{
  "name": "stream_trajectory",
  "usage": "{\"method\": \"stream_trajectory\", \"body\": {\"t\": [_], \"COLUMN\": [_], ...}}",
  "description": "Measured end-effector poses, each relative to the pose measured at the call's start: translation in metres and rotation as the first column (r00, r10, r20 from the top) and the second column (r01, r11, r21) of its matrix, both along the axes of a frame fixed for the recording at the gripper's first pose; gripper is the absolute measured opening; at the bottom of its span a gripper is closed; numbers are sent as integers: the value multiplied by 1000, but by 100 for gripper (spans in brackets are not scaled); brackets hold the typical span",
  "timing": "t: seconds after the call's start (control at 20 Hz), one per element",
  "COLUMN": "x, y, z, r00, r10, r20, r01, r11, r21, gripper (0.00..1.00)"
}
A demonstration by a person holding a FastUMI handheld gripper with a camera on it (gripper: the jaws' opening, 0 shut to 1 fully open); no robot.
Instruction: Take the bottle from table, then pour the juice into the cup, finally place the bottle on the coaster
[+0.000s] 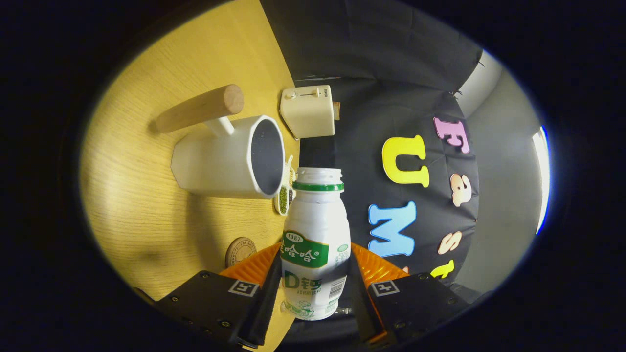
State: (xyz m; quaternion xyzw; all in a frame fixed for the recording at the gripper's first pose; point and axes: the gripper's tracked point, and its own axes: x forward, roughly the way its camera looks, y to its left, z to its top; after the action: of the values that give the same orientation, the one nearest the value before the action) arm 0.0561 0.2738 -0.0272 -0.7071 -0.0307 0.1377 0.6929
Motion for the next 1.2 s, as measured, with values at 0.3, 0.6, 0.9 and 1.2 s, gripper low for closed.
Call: {"method": "stream_trajectory", "body": {"t": [0.3,0.6,0.9,1.2], "x": [-2,-4,-8,9], "y": [-1,-3,-8,-14], "z": [-4,-5,-4,13], "r00": [1000,999,999,998], "r10": [-16,-24,-36,-45], "r20": [-20,-28,-26,-50], "r01": [18,29,42,65], "r11": [992,975,935,842], "r21": [122,220,351,536], "gripper": [69,69,69,69]}}
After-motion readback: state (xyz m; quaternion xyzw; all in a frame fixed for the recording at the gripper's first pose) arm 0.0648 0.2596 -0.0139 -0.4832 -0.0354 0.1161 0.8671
